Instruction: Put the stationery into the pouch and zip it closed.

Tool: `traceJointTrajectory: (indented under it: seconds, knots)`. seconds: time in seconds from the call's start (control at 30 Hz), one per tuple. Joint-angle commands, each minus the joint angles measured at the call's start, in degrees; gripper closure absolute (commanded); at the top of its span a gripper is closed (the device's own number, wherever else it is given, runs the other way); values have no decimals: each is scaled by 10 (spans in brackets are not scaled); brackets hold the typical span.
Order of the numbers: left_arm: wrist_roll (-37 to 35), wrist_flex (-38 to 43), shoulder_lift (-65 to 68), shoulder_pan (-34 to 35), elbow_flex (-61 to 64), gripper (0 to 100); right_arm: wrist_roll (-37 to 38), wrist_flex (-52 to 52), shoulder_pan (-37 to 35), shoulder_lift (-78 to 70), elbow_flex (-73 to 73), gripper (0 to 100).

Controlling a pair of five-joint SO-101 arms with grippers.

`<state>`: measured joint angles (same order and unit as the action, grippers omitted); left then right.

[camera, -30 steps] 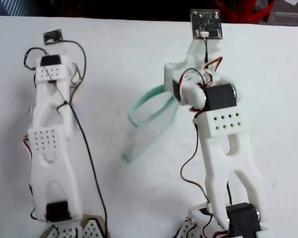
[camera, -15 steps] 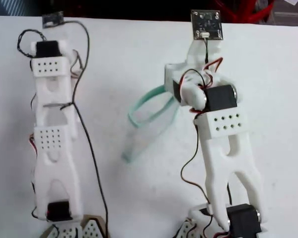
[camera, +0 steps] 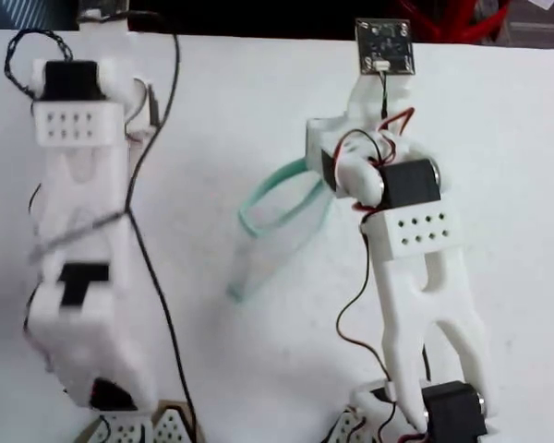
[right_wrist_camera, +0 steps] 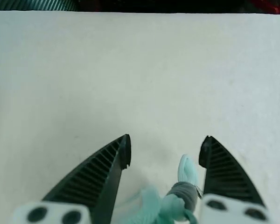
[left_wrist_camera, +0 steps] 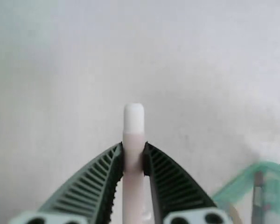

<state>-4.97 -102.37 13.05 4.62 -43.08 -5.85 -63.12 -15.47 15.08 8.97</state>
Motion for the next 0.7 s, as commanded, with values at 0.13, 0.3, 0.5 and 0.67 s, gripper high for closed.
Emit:
traceJointTrajectory:
  seconds: [0.13, 0.3, 0.5, 0.67]
  knots:
    - [19, 52, -324, -84, 98, 976, -4, 17, 0, -7, 42, 759]
    - [14, 108, -451, -180, 132, 976, -4, 15, 0, -7, 42, 759]
    - [11, 257, -575, -258, 235, 976, -4, 16, 0, -7, 42, 759]
    - [11, 420, -677, -307, 431, 976, -4, 17, 0, -7, 42, 759]
